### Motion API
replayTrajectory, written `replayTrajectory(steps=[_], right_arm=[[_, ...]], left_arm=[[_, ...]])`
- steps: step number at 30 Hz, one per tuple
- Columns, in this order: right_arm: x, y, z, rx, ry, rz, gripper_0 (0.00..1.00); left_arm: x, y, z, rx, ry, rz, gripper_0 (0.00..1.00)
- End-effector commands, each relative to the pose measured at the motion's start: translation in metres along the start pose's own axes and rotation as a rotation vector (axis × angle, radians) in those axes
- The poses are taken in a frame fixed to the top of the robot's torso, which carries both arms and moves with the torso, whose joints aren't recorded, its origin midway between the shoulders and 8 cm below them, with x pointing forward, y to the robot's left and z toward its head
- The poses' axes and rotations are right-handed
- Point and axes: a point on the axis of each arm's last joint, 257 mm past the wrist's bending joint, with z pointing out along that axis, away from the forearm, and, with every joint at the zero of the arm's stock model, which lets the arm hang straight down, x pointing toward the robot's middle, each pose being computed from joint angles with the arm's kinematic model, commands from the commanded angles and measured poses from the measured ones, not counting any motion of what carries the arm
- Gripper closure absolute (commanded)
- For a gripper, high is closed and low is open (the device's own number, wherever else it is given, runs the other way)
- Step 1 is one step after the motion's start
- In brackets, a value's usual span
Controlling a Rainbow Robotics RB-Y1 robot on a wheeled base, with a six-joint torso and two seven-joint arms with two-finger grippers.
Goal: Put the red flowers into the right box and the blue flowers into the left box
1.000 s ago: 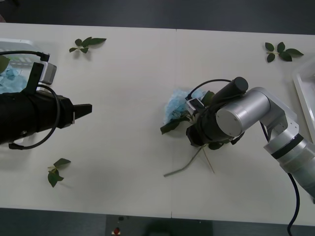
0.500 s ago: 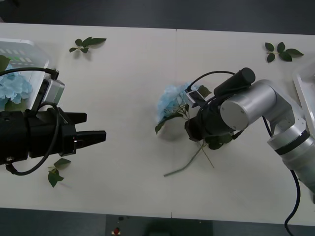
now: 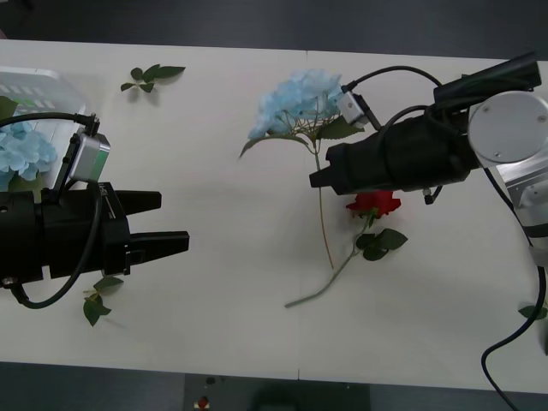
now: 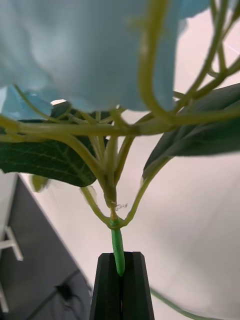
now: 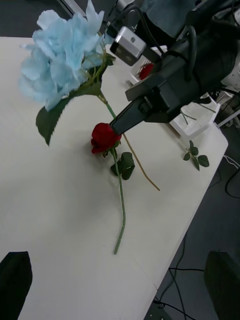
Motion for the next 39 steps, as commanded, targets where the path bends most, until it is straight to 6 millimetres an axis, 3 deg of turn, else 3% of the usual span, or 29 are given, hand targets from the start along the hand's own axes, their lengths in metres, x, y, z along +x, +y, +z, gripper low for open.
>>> replayTrajectory(steps=[1, 9, 15, 24, 29, 35, 39], right_arm=[[-0.028, 0.052, -0.021, -0.174, -0.084, 0.001, 1.0], [-0.06, 0.115, -0.049, -0.349, -0.17, -0.019, 1.0], [-0.084, 0.16, -0.06, -0.453, -0.206, -0.043, 1.0], [-0.111, 0.207, -0.063, -0.532, -0.242, -0.013, 1.0], [-0.121, 0.221, -0.066, -0.558, -0.261, 0.0, 1.0], [-0.121, 0.223, -0.067, -0.565, -0.257, 0.002, 1.0], [-0.121, 0.223, -0.067, -0.565, -0.257, 0.002, 1.0]], left_arm=[[-0.013, -0.005, -0.006, -0.007, -0.009, 0.068, 0.0], [-0.016, -0.006, -0.006, -0.005, -0.02, 0.064, 0.0], [-0.041, -0.022, -0.004, 0.056, -0.066, -0.013, 0.0], [-0.074, -0.033, 0.017, 0.08, -0.089, -0.069, 0.0], [-0.091, -0.045, 0.037, 0.104, -0.123, -0.12, 0.0], [-0.111, -0.049, 0.041, 0.106, -0.151, -0.14, 0.0], [-0.113, -0.05, 0.043, 0.106, -0.151, -0.141, 0.0]])
